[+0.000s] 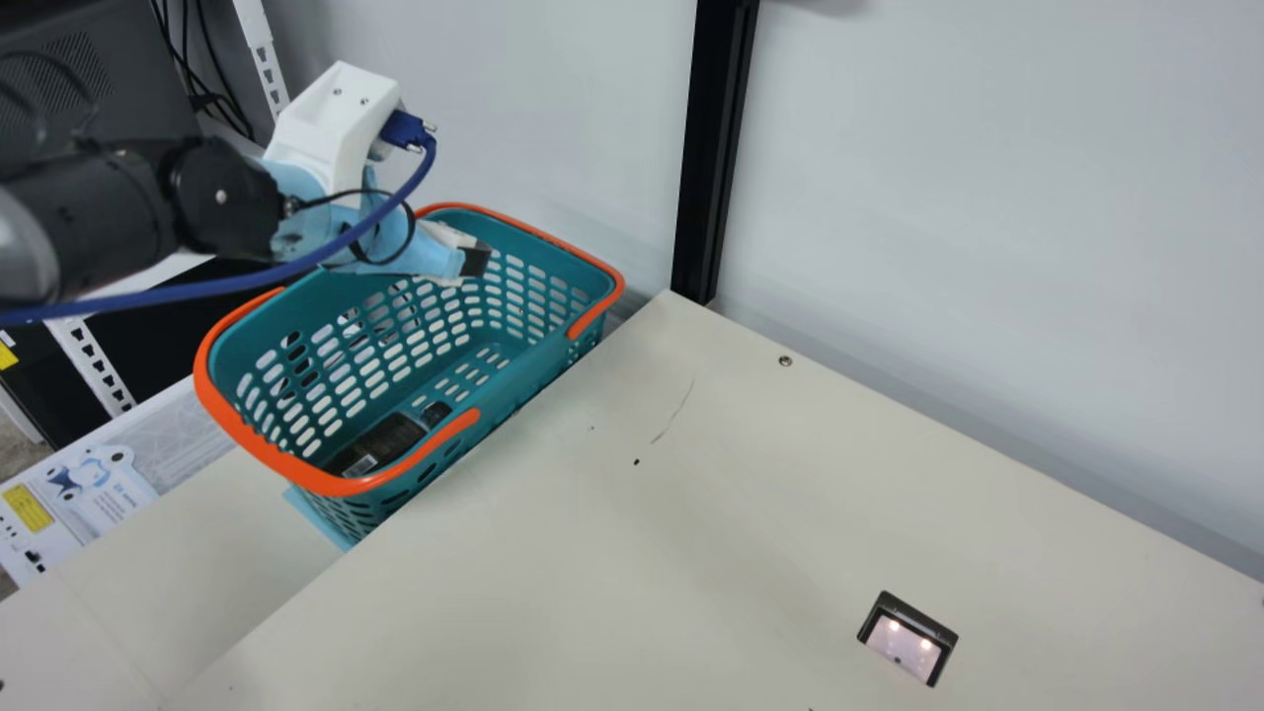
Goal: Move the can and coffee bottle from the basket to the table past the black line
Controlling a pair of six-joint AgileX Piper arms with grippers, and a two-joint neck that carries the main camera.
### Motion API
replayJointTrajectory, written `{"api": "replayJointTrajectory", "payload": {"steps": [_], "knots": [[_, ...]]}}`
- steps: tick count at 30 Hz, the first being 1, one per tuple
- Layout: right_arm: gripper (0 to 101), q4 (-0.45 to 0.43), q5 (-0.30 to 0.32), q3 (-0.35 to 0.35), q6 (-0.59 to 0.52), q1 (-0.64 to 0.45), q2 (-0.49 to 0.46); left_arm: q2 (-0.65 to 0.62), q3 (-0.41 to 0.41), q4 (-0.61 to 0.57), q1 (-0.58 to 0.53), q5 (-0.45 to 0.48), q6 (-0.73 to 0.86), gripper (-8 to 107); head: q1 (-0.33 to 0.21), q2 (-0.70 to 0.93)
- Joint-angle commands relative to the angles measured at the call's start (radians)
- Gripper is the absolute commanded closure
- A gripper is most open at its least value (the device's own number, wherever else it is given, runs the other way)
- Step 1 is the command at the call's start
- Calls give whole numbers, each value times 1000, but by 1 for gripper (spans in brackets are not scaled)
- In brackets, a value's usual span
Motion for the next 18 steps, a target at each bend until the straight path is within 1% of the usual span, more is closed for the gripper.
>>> {"api": "replayJointTrajectory", "payload": {"steps": [1, 12, 18], "knots": [[0, 0, 0, 0, 0, 0, 0, 92, -67, -13, 30, 37, 53, 9, -33, 16], [0, 0, 0, 0, 0, 0, 0, 365, -275, -83, 104, 206, 271, 9, -33, 16], [0, 0, 0, 0, 0, 0, 0, 490, -376, -74, 113, 305, 323, 9, -33, 16]]}}
